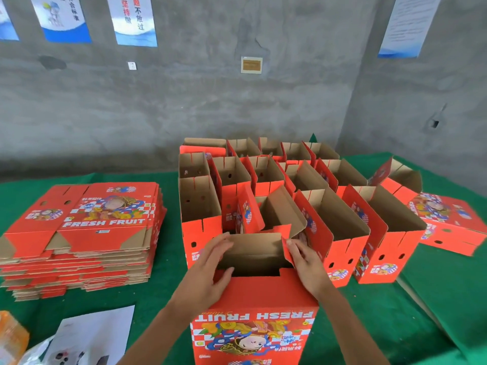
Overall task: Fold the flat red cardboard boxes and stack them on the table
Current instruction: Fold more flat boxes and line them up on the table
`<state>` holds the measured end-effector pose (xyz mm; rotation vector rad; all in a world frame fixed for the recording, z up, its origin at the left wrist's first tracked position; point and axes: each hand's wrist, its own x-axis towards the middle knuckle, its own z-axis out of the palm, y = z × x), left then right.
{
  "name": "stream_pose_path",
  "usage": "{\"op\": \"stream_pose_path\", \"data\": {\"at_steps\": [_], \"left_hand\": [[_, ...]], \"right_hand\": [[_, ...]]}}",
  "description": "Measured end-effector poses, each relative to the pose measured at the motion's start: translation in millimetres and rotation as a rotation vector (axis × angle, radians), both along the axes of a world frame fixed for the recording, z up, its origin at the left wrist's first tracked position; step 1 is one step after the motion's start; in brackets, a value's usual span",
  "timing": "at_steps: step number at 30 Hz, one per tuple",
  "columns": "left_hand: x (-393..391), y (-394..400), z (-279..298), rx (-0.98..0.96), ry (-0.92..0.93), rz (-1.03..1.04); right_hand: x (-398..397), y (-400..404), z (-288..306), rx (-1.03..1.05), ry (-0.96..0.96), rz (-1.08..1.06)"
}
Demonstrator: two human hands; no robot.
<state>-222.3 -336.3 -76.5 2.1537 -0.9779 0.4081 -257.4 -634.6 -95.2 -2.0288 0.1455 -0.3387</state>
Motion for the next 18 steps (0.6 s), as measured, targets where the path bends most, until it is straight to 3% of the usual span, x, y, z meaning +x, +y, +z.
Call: {"op": "stream_pose_path", "data": {"at_steps": [3, 7, 12, 16, 18], "left_hand": [[10, -1, 1, -0.148, 0.171, 0.059], [22, -11, -3, 0.109, 0.041, 0.053], [33, -20, 8, 0.285, 0.201, 0.157], [35, -23, 15, 0.074, 0.551, 0.027], [33, -24, 12, 0.112, 0.497, 0.052]], "right_hand": [[6, 2, 2, 0.019, -0.008, 0.010], [9, 8, 7, 0.044, -0.033, 0.029], [3, 7, 7, 0.027, 0.021, 0.061], [6, 7, 4, -0.125, 0.125, 0.061], [9, 9, 3, -0.131, 0.121, 0.068]]}}
